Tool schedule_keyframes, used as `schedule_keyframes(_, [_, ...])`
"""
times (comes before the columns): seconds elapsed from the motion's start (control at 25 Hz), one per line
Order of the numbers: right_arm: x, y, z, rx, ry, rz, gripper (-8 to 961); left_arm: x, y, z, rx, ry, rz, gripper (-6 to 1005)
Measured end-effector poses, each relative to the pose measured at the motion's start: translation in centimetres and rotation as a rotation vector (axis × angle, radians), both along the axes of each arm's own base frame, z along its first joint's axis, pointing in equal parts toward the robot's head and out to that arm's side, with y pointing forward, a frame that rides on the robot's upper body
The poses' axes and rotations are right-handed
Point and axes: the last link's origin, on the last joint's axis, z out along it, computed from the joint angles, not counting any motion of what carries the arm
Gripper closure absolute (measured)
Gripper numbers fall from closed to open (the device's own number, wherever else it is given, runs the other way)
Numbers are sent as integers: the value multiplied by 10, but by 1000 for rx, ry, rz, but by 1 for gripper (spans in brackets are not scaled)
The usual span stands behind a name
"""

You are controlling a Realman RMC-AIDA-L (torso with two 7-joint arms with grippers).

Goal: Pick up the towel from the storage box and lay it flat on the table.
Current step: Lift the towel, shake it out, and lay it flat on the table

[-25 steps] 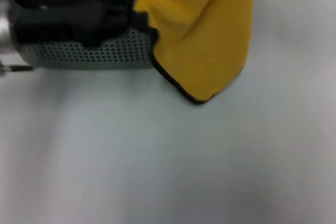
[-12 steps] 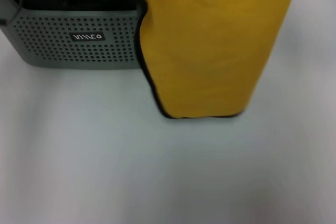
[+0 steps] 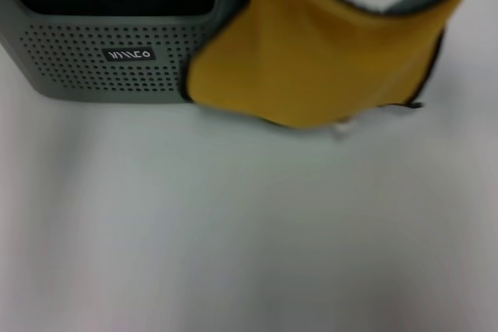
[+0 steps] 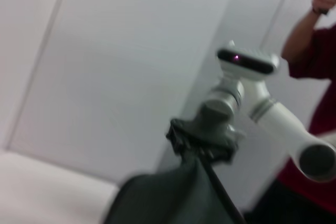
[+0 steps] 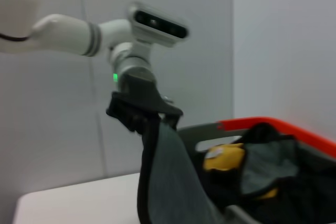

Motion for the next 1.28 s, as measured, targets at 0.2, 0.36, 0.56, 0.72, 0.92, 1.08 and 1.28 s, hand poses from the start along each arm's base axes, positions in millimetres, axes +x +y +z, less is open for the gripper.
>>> schedule_keyframes(0.2, [6,-23,7,-97,52,9,942,-2,-21,-3,-161,67,-122,972])
schedule_keyframes(0.36, [3,-39,8,-194,109,9,942,-4,-41,2,-305,125,-205,970])
schedule_keyframes(0.56, [-1,-47,-7,-333,156,-23,942,-13,-52,-4,-406,215,-183,967])
schedule_keyframes(0.72, [8,-28,-51,-456,110,-151,942,-33,-36,-17,-318,308,-49,965])
schedule_keyframes(0.92, [12,9,-108,-447,-31,-218,942,-57,-20,-27,-153,503,109,962])
schedule_keyframes(1.08, [14,28,-120,-370,-73,-194,942,-60,-13,-40,-112,621,201,960])
schedule_keyframes(1.28, [21,40,-123,-278,-125,-187,943,-66,-6,-51,-71,666,293,957])
